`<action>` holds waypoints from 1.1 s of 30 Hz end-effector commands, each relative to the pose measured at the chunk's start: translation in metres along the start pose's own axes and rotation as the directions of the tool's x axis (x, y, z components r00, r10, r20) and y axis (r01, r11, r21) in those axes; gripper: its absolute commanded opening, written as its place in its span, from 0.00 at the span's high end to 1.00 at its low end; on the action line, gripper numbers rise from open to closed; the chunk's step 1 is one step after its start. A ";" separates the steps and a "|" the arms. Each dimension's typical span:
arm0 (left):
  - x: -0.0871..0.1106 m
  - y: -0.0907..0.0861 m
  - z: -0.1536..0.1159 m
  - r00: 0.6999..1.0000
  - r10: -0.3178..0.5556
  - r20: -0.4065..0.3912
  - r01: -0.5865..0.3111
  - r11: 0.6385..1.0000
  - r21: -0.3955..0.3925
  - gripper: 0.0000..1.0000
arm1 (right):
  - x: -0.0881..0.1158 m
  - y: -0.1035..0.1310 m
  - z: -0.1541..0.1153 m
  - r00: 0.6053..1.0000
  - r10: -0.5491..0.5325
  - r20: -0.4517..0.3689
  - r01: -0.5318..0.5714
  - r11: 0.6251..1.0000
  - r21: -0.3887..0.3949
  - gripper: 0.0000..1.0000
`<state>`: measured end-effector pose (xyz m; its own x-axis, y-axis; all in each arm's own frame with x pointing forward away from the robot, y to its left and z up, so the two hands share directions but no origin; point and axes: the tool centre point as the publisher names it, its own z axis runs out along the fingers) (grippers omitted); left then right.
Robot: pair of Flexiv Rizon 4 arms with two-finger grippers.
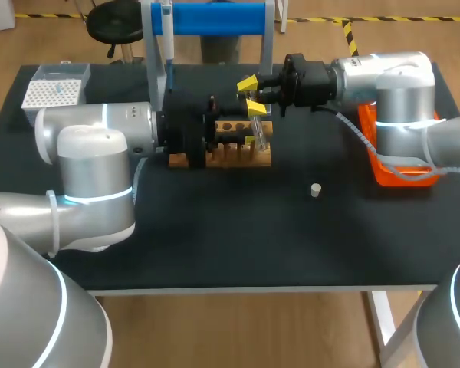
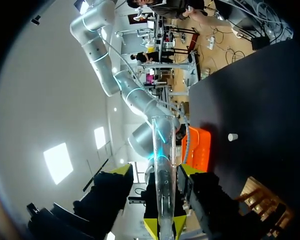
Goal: Invert the test tube, pick up the pipette, mount the tip to pipette, aspirate from beaker and dispense into the tube, eject the tip, return the pipette, and cap with the stopper.
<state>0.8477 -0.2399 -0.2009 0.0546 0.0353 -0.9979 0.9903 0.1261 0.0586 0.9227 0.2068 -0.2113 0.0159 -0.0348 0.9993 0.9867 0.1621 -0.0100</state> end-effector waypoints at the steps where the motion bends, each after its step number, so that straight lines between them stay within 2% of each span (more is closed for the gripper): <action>1: 0.001 0.000 0.000 1.000 0.001 0.002 -0.001 1.000 -0.001 0.55 | 0.000 0.000 -0.001 1.000 0.000 0.003 0.000 1.000 0.002 1.00; 8: 0.002 0.000 0.001 1.000 -0.004 -0.005 0.004 1.000 0.000 0.58 | 0.000 0.000 -0.001 1.000 0.000 0.003 0.000 1.000 0.002 1.00; 13: 0.003 0.000 0.001 1.000 -0.009 -0.002 0.009 1.000 0.002 0.64 | 0.000 0.000 -0.001 1.000 0.000 0.003 0.000 1.000 0.002 1.00; 15: 0.003 0.000 0.001 1.000 -0.011 -0.001 0.011 1.000 0.002 0.78 | 0.000 0.000 -0.001 1.000 0.000 0.003 0.000 1.000 0.002 1.00; 16: 0.003 0.000 0.000 1.000 -0.012 0.000 0.012 1.000 0.002 0.82 | 0.000 0.000 -0.001 1.000 0.000 0.003 0.000 1.000 0.002 1.00; 17: 0.003 0.000 0.000 1.000 -0.012 -0.001 0.012 1.000 0.002 0.97 | 0.000 0.000 -0.001 1.000 0.000 0.003 0.000 1.000 0.002 1.00; 18: 0.003 0.001 0.000 1.000 -0.012 -0.001 0.012 1.000 0.002 1.00 | 0.000 0.000 -0.001 1.000 0.000 0.003 0.000 1.000 0.002 1.00; 26: 0.005 0.001 0.000 1.000 -0.024 0.001 0.024 1.000 -0.005 1.00 | 0.000 0.000 -0.001 1.000 0.000 0.003 0.000 1.000 0.002 1.00; 27: 0.005 0.001 0.000 1.000 -0.028 0.002 0.028 1.000 -0.003 1.00 | 0.000 0.000 -0.001 1.000 0.000 0.003 0.000 1.000 0.002 0.62; 28: 0.005 0.001 0.000 1.000 -0.029 0.002 0.029 1.000 -0.002 1.00 | 0.000 0.000 -0.001 1.000 0.000 0.003 0.000 1.000 0.002 0.05; 29: 0.005 0.002 -0.001 0.999 -0.033 -0.003 0.033 0.999 -0.011 1.00 | 0.000 0.000 -0.001 1.000 0.000 0.003 0.000 1.000 0.002 0.00; 33: 0.005 0.002 -0.001 0.999 -0.034 -0.003 0.034 0.999 -0.011 1.00 | 0.000 0.000 -0.001 1.000 0.000 0.003 0.000 1.000 0.002 0.00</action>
<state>0.8501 -0.2380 -0.2066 0.0195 0.0315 -0.9993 0.9906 0.1347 0.0235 0.9228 0.2069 -0.2108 0.0167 -0.0340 0.9993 0.9867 0.1625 -0.0110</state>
